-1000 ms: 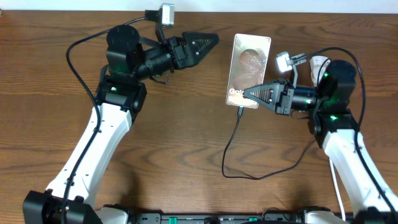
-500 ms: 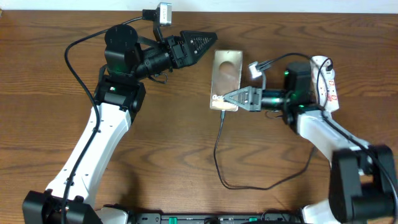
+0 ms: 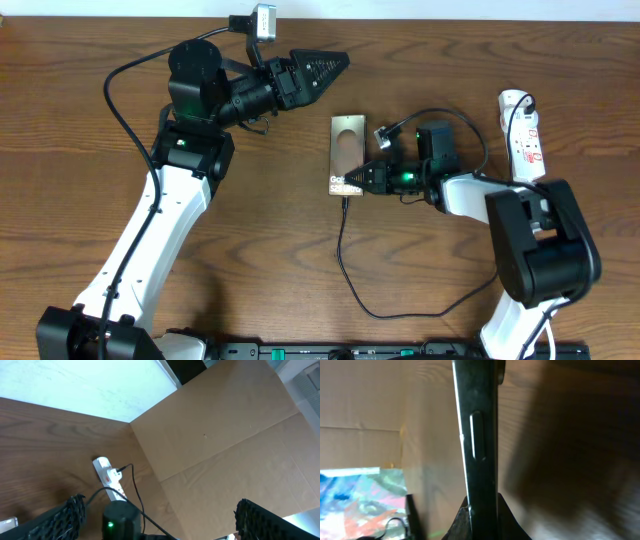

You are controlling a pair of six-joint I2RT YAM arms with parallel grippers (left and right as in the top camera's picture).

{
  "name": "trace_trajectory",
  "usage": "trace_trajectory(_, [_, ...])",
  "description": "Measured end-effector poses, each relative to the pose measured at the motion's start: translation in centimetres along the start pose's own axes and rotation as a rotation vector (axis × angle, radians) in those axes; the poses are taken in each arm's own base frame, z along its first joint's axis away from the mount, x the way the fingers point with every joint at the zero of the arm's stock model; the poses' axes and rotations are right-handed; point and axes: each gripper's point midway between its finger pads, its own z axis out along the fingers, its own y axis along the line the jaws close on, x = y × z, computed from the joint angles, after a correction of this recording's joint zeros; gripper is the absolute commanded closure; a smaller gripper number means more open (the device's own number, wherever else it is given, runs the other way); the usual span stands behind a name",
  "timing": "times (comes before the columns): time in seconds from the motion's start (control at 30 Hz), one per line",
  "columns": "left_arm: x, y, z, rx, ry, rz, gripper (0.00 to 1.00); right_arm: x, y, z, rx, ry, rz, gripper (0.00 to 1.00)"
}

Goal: Plug charger to phone and switch on socket
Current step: 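Lower the phone with the right gripper and set it flat on the table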

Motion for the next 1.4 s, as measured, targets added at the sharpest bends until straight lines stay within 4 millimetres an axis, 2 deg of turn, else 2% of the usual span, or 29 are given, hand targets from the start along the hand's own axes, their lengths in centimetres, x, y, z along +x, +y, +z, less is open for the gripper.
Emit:
trace_trajectory(0.1, [0.0, 0.0, 0.0, 0.0, 0.0, 0.0, 0.04, 0.4, -0.9, 0.4, 0.006, 0.009, 0.017, 0.99])
trace_trajectory(0.4, [0.0, 0.0, 0.0, 0.0, 0.0, 0.0, 0.04, 0.5, -1.3, 0.8, -0.006, 0.027, 0.027, 0.96])
trace_trajectory(0.47, [0.0, 0.0, 0.0, 0.0, 0.0, 0.0, 0.04, 0.6, -1.4, 0.9, -0.001, 0.028, 0.031, 0.9])
trace_trajectory(0.73, [0.0, 0.0, 0.0, 0.0, 0.0, 0.001, 0.04, 0.6, -2.6, 1.0, 0.056, 0.014, 0.03, 0.78])
trace_trajectory(0.9, [0.0, 0.0, 0.0, 0.0, 0.0, 0.001, 0.03, 0.4, -2.3, 1.1, 0.05, 0.013, 0.019, 0.59])
trace_trajectory(1.0, [0.0, 0.0, 0.0, 0.0, 0.0, 0.0, 0.03, 0.0, -2.1, 1.0, 0.047, 0.006, 0.012, 0.53])
trace_trajectory(1.2, [0.0, 0.0, 0.0, 0.0, 0.0, 0.001, 0.03, -0.5, -2.1, 0.7, 0.093, -0.008, 0.046, 0.46])
trace_trajectory(1.4, [0.0, 0.0, 0.0, 0.0, 0.0, 0.0, 0.03, -1.0, -2.6, -0.7, 0.225, -0.033, 0.076, 0.37])
